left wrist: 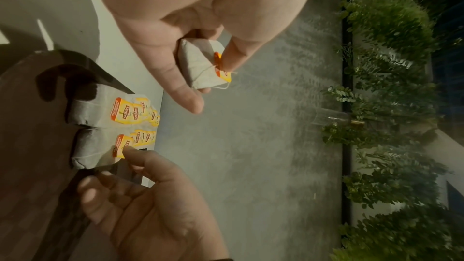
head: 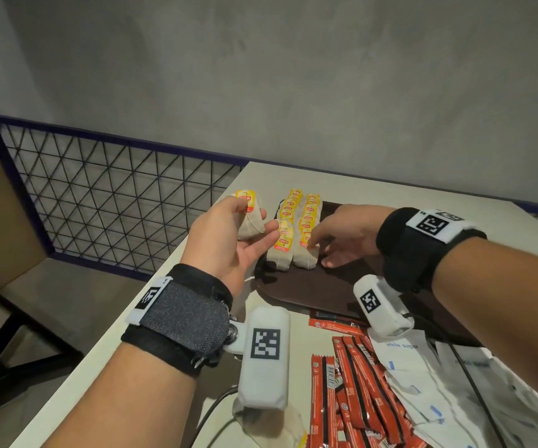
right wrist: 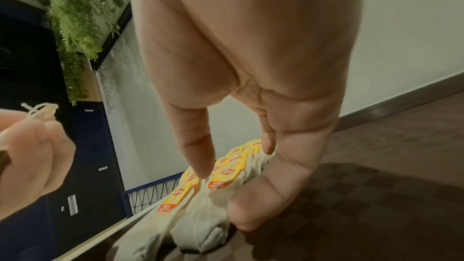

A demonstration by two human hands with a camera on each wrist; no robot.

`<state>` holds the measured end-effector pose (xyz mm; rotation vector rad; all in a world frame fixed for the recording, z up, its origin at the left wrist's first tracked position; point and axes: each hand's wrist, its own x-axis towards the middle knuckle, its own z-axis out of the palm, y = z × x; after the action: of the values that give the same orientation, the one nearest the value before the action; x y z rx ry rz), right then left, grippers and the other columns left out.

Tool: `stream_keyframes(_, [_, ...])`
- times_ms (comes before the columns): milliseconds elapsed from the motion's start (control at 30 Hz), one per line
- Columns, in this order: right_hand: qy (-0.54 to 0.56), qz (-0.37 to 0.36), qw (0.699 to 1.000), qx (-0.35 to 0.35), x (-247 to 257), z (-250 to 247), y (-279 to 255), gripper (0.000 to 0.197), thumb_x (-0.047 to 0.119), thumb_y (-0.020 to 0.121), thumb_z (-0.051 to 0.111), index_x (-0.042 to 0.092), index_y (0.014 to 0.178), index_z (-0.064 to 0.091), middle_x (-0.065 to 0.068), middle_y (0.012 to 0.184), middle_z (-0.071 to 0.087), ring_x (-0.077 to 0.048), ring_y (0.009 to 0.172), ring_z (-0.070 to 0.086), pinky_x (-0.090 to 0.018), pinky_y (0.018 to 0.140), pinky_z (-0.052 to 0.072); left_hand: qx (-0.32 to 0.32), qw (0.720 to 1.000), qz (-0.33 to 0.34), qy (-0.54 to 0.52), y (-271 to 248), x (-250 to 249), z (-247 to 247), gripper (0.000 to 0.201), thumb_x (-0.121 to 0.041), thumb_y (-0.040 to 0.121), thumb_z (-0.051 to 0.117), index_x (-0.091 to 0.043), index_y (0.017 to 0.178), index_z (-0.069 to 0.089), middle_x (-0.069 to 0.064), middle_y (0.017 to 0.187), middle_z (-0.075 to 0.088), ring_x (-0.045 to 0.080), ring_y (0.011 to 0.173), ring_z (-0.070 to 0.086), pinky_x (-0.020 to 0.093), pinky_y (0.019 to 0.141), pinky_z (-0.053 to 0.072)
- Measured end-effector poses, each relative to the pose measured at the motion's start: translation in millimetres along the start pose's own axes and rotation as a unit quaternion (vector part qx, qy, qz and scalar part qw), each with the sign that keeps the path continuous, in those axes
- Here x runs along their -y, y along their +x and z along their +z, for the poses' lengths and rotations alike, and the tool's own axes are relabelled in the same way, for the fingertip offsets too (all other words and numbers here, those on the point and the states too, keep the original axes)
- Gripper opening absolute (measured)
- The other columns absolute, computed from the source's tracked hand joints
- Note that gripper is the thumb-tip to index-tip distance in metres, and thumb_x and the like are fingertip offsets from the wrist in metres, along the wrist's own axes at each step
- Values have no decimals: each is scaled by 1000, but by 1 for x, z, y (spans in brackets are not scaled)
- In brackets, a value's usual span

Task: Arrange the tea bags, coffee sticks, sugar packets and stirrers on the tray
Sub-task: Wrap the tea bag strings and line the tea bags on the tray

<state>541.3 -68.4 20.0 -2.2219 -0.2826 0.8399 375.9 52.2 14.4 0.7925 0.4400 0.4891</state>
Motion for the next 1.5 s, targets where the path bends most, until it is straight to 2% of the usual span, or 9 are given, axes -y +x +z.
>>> stream_keyframes(167, [-73, -24, 996, 35, -2, 5, -5, 36, 0, 84, 77, 0, 118, 64, -23, 123, 66, -28, 100, 70, -30, 65, 62, 5, 999, -2, -50, 2, 1, 0, 21, -11, 99, 54, -1, 116, 60, 16, 122, 64, 35, 73, 75, 36, 64, 62])
stream_keyframes(267, [-122, -49, 991, 30, 2, 10, -3, 11, -4, 86, 72, 0, 90, 63, -16, 93, 69, -20, 75, 69, -31, 69, 62, 12, 997, -5, -79, 4, 2, -1, 33, -7, 96, 50, 2, 127, 54, 16, 128, 60, 36, 72, 74, 40, 69, 62])
stream_keyframes(500, [-182, -67, 981, 17, 11, 11, 3, 13, -7, 86, 71, 1, 81, 61, -13, 82, 67, -20, 70, 67, -28, 68, 61, 41, 998, 2, -55, -5, 3, 6, 21, 13, 87, 33, 1, 89, 50, 25, 120, 54, 42, 83, 66, 45, 74, 64])
stream_keyframes(667, [-173, -73, 982, 9, 10, 8, 7, 13, -8, 84, 72, 0, 82, 62, -15, 85, 68, -22, 72, 68, -33, 73, 63, 57, 998, 5, 31, -7, 7, 7, 21, 12, 91, 38, 0, 76, 48, 11, 55, 63, 34, 68, 69, 41, 76, 63])
stream_keyframes(800, [-185, -58, 981, 10, 13, 3, 6, 20, 5, 81, 80, 2, 96, 66, -20, 107, 72, -26, 84, 71, -39, 82, 63, 58, 990, 4, 128, -3, 11, 3, 17, 7, 90, 52, 0, 88, 67, 18, 90, 73, 26, 75, 72, 31, 63, 62])
stream_keyframes(967, [-156, -120, 975, -104, 30, -21, -25, 29, 13, 86, 73, 3, 112, 65, -13, 94, 66, -23, 71, 64, -27, 56, 51, 55, 989, 13, 136, -3, 11, 2, 20, -1, 89, 66, -15, 99, 77, 5, 86, 79, 12, 71, 70, 20, 55, 52])
stream_keyframes(1100, [47, -203, 978, -34, 29, -22, -62, 21, 9, 93, 66, 6, 113, 68, -15, 105, 69, -18, 73, 58, -27, 59, 45, 68, 991, 22, 113, -3, 10, 3, 20, -4, 91, 68, -14, 107, 77, 3, 89, 79, 5, 65, 68, 17, 51, 46])
stream_keyframes(1233, [132, -237, 962, 17, 22, -12, -83, 19, 12, 92, 68, 4, 109, 71, -13, 95, 68, -20, 75, 58, -25, 55, 43, 104, 988, 24, 114, -7, 11, 4, 17, -4, 91, 70, -12, 103, 78, 7, 94, 79, 8, 70, 69, 20, 61, 49])
stream_keyframes(1500, [153, -274, 948, -59, -3, -4, -102, 17, 12, 92, 72, -4, 100, 72, -3, 78, 71, -10, 61, 58, -25, 57, 43, 193, 964, 7, 182, -14, 14, 9, 26, -21, 92, 71, -12, 115, 74, 9, 111, 77, 22, 99, 74, 30, 78, 57])
